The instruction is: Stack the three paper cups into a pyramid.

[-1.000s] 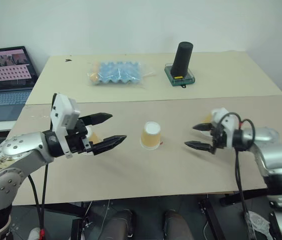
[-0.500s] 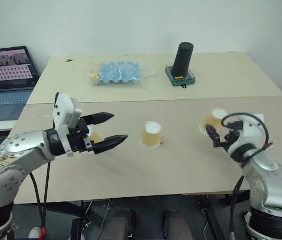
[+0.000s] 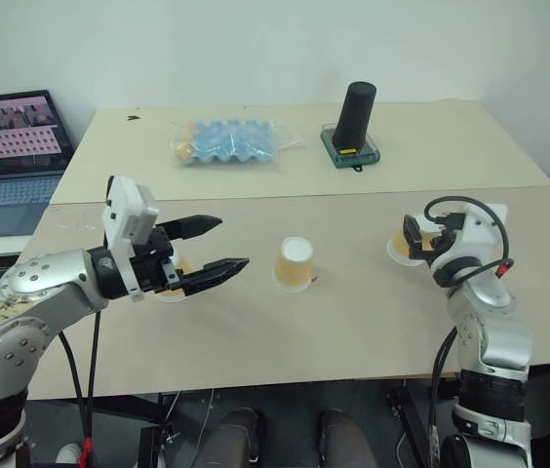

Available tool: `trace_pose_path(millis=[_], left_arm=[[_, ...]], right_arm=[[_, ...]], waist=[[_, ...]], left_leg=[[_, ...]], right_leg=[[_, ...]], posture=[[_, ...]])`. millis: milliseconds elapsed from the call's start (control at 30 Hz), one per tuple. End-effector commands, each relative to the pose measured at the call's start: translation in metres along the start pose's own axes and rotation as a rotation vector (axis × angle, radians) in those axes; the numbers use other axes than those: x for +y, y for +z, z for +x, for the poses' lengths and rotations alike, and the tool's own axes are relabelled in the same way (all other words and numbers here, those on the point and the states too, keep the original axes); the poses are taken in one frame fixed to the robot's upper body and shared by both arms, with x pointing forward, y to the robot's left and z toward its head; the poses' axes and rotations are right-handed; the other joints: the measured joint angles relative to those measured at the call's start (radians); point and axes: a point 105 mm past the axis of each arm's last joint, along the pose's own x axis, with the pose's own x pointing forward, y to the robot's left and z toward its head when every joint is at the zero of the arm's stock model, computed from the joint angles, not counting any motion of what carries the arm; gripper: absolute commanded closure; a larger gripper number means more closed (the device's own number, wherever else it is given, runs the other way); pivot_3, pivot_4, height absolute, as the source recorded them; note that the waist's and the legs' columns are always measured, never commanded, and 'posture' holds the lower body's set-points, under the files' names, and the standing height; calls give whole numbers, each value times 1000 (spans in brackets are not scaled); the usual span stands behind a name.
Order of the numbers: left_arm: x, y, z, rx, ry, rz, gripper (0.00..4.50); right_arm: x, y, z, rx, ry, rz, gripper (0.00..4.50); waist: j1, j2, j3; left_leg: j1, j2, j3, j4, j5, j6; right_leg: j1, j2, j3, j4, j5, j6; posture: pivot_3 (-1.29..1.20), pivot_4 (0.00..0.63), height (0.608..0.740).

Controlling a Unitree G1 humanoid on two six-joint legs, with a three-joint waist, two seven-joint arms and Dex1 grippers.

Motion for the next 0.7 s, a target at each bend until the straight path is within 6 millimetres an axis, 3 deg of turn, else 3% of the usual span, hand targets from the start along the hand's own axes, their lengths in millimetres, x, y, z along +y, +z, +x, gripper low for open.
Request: trace_pose_path(millis=[33,333,533,700], left_arm=[[-2,11,-4,-25,11,45,0],[-2,11,-5,-23,21,47,0],[-2,11,-5,-25,24,46,0],[-2,10,-5,-23,24,43,0]], right_arm=[[-1,14,4,-71,2,25,78],[3,12,8,-70,12,21,78],[8,12,7,-72,31,11,1817],[8,15,7,-77,33,-4,1912]], waist=[[-1,0,0],[-7,0,0],[-11,0,0],[-13,0,0]], left_leg=[[0,0,0,0,0,0],[0,0,0,0,0,0],[0,0,0,0,0,0],[0,1,0,0,0,0]], right_leg=[[0,0,0,0,0,0],[0,0,0,0,0,0],[0,1,0,0,0,0],[0,1,0,0,0,0]], posture=[[0,150,726],[0,150,726],[0,150,726],[0,150,726]])
